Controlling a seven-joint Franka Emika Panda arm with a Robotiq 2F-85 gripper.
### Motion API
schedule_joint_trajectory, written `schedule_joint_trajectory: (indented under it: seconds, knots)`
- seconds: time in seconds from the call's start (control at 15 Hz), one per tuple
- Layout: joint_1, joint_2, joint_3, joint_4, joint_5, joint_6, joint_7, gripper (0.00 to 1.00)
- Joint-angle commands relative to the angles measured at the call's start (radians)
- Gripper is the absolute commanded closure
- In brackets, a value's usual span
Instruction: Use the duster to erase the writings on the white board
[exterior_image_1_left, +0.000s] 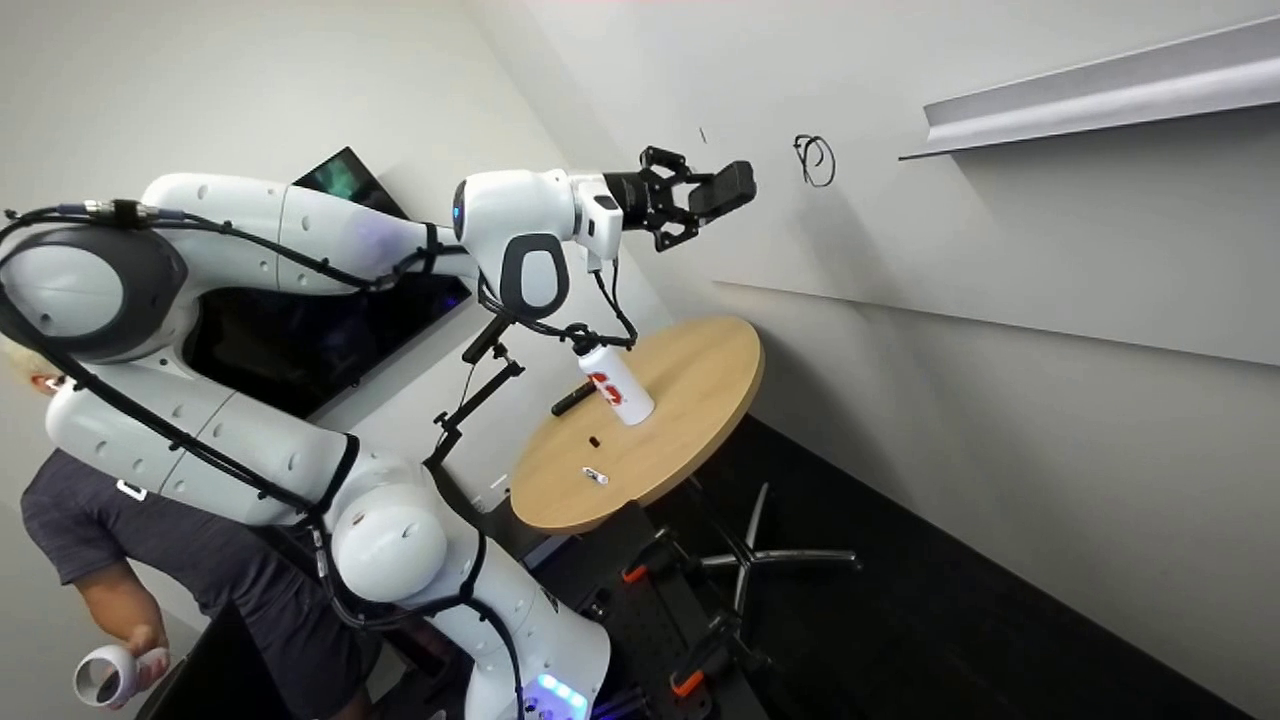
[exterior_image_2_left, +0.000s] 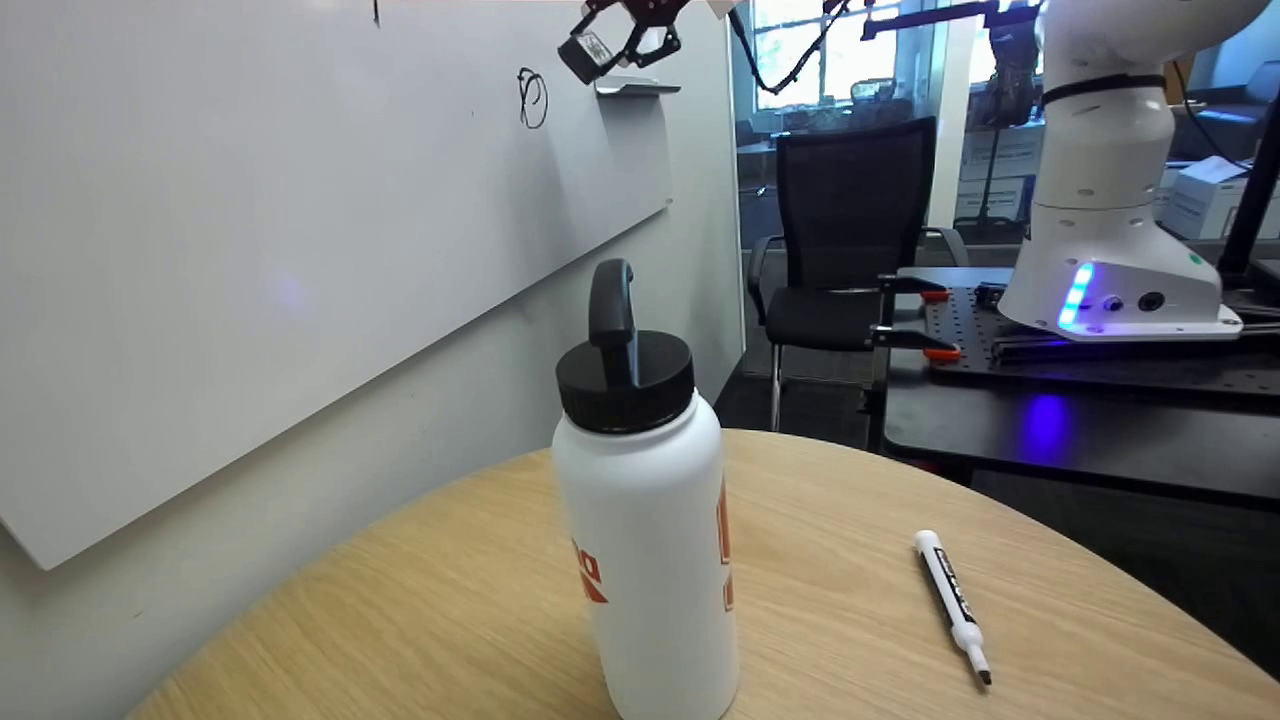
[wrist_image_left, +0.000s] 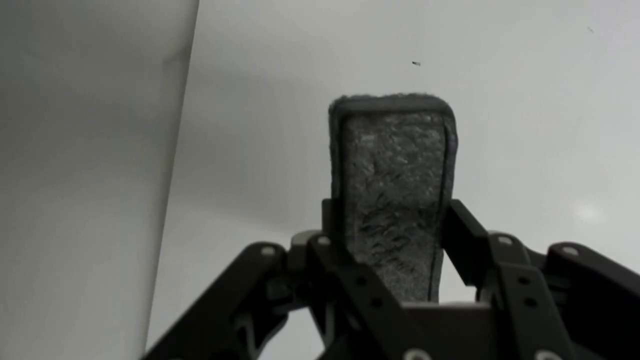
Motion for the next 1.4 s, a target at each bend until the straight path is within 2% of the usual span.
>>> schedule_joint_trajectory:
  seconds: [0.0,0.07,0.13,0.33,0.4,0.47,0.67,0.93,1.0,1.2,1.33]
  knots:
    - [0.118,0.003,-0.103,0.0,0.011,0.036,0.162,0.72]
    - [0.128,-0.005,-0.108,0.007,0.017,0.02,0.204,0.72]
    - [0.099,0.015,-0.087,0.0,0.0,0.02,0.131,0.47]
    - [0.11,0.01,-0.094,0.004,0.0,0.02,0.184,0.47]
    - [0.11,0.009,-0.094,0.004,0.0,0.02,0.184,0.72]
    - [0.125,0.01,-0.118,0.019,0.019,-0.004,0.225,0.72]
    - [0.235,-0.006,-0.264,0.021,0.004,-0.038,0.367,0.72]
    - [0.439,-0.021,-0.495,0.001,-0.025,0.053,0.522,0.72]
    - [0.465,-0.033,-0.531,0.01,-0.031,0.051,0.555,0.72]
    - [0.463,-0.056,-0.56,0.057,-0.028,0.023,0.64,0.72]
    - [0.426,-0.062,-0.533,0.098,-0.023,0.023,0.697,0.72]
